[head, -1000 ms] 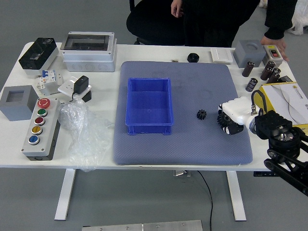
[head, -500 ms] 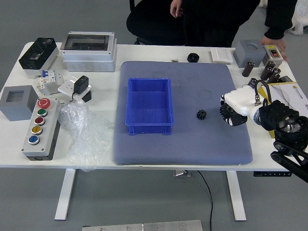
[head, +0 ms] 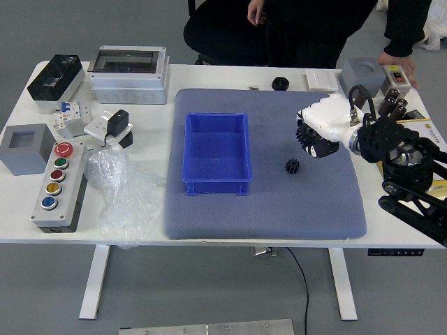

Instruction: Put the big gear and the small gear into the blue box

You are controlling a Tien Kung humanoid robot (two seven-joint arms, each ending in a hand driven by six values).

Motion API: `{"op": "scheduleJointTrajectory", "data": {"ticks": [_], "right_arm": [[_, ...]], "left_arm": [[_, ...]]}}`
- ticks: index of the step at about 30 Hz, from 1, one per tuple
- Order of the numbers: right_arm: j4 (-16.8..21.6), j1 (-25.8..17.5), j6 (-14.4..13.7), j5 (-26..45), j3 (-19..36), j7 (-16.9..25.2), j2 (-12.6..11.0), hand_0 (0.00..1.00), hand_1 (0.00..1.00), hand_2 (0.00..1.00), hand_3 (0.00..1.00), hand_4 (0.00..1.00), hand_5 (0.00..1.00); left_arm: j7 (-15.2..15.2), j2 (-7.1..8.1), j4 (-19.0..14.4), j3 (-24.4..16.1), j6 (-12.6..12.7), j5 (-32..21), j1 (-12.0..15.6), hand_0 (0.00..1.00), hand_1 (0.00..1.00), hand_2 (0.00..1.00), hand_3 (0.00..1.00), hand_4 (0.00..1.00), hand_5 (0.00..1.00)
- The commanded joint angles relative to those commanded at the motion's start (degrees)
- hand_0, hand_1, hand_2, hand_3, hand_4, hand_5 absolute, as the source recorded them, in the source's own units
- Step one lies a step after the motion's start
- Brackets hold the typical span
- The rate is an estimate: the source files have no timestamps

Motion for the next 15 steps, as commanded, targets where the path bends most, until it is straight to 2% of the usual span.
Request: {"op": "scheduleJointTrajectory", "data": {"ticks": [7,15], "right_arm": [[-2.1,3.8,0.2,0.6,-2.2,-0.1,5.5,0.569,0.481,0.560,0.635,0.465,0.288],[-6.7,6.8,0.4,1.7,-3.9,0.0,12.8,0.570,0.482,0.561,0.636,0.467,0.289]], "left_arm": [[0.0,-0.04,0.0,0.6,-0.1,-0.2,0.1,0.858,0.839,0.842,0.849,0.754,0.690],[0.0,-0.11,0.0,1.5,-0.2,-0.5,0.4,0.858,0.838,0.842,0.850,0.755,0.690]]}}
